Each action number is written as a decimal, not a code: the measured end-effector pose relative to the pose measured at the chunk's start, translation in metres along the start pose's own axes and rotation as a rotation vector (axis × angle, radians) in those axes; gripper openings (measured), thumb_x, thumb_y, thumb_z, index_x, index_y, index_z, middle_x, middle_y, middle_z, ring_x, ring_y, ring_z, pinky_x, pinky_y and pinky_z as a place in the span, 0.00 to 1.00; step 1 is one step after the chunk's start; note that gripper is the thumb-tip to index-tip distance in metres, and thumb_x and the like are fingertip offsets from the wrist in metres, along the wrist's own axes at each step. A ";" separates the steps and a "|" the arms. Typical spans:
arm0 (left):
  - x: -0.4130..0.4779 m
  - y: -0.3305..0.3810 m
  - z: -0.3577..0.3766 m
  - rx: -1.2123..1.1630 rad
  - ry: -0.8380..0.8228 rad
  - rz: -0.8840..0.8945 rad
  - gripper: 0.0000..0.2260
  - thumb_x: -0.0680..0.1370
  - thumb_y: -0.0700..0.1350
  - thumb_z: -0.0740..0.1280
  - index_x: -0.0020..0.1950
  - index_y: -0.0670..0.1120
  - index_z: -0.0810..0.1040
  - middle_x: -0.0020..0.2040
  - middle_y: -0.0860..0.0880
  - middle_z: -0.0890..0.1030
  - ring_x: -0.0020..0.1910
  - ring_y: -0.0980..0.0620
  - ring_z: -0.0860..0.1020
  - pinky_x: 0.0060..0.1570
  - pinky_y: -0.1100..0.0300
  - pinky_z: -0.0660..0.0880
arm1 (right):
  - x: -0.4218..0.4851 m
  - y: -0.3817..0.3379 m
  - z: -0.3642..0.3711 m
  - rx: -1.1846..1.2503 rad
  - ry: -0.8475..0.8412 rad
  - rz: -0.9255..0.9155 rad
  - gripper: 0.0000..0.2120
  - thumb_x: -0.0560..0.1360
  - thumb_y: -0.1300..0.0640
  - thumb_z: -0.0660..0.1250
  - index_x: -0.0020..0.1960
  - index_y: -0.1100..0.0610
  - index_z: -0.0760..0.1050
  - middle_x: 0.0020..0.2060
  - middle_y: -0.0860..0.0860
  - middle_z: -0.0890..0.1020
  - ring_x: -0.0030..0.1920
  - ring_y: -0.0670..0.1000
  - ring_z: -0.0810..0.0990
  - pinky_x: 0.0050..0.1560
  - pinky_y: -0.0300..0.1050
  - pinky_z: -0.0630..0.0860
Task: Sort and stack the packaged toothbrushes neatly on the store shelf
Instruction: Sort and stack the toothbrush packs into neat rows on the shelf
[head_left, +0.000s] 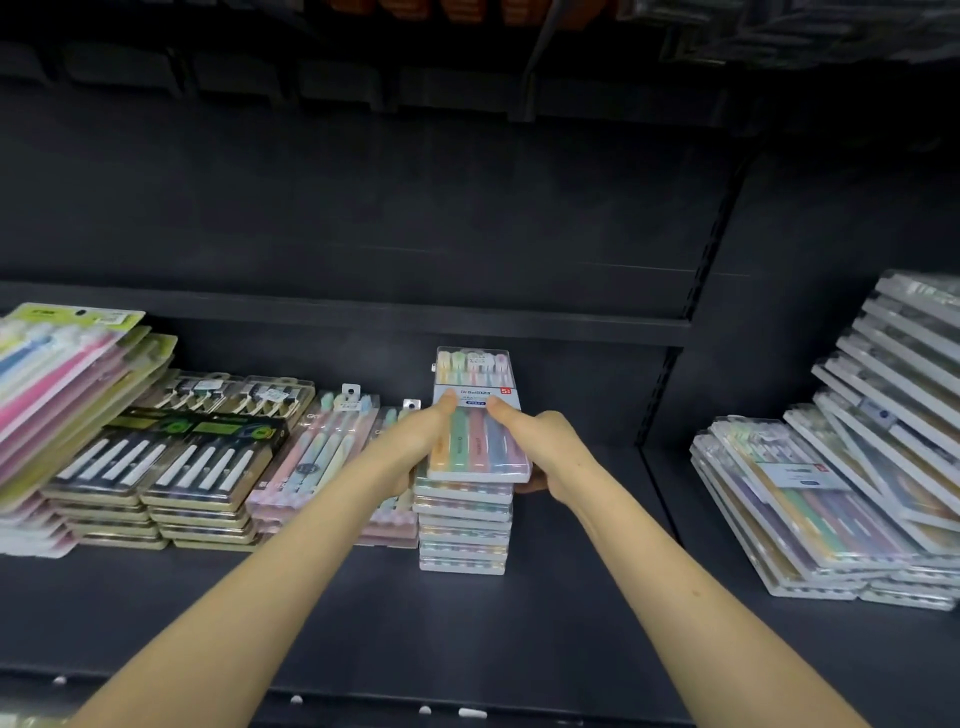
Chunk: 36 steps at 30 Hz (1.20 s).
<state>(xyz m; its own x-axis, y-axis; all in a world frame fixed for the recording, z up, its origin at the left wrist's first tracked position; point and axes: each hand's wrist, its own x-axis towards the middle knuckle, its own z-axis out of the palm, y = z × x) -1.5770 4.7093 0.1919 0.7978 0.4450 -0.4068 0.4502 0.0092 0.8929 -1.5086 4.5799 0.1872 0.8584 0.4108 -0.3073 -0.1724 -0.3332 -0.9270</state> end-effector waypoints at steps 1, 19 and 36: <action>-0.001 0.001 0.000 -0.028 -0.005 -0.007 0.24 0.81 0.61 0.52 0.64 0.45 0.73 0.60 0.49 0.78 0.55 0.49 0.78 0.57 0.57 0.73 | -0.001 0.001 0.002 0.007 0.003 0.003 0.19 0.73 0.38 0.67 0.48 0.55 0.78 0.41 0.51 0.85 0.42 0.52 0.84 0.41 0.48 0.82; 0.000 -0.002 0.007 -0.207 -0.008 0.065 0.17 0.84 0.52 0.49 0.68 0.51 0.71 0.59 0.43 0.79 0.56 0.43 0.79 0.56 0.47 0.77 | -0.025 0.010 0.013 0.324 -0.102 -0.202 0.17 0.83 0.61 0.54 0.68 0.50 0.69 0.55 0.51 0.81 0.47 0.47 0.82 0.36 0.36 0.78; -0.048 0.036 0.041 0.358 0.331 0.729 0.20 0.80 0.51 0.60 0.71 0.48 0.69 0.65 0.45 0.74 0.64 0.47 0.72 0.61 0.57 0.66 | -0.101 0.006 -0.100 -0.310 0.583 -0.625 0.17 0.80 0.53 0.62 0.67 0.55 0.73 0.62 0.48 0.78 0.62 0.48 0.75 0.64 0.46 0.70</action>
<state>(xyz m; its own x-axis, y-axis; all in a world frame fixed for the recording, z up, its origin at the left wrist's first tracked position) -1.5827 4.6512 0.2353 0.8034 0.4683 0.3678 0.0170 -0.6355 0.7719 -1.5479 4.4511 0.2339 0.8746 0.1268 0.4679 0.4721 -0.4419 -0.7628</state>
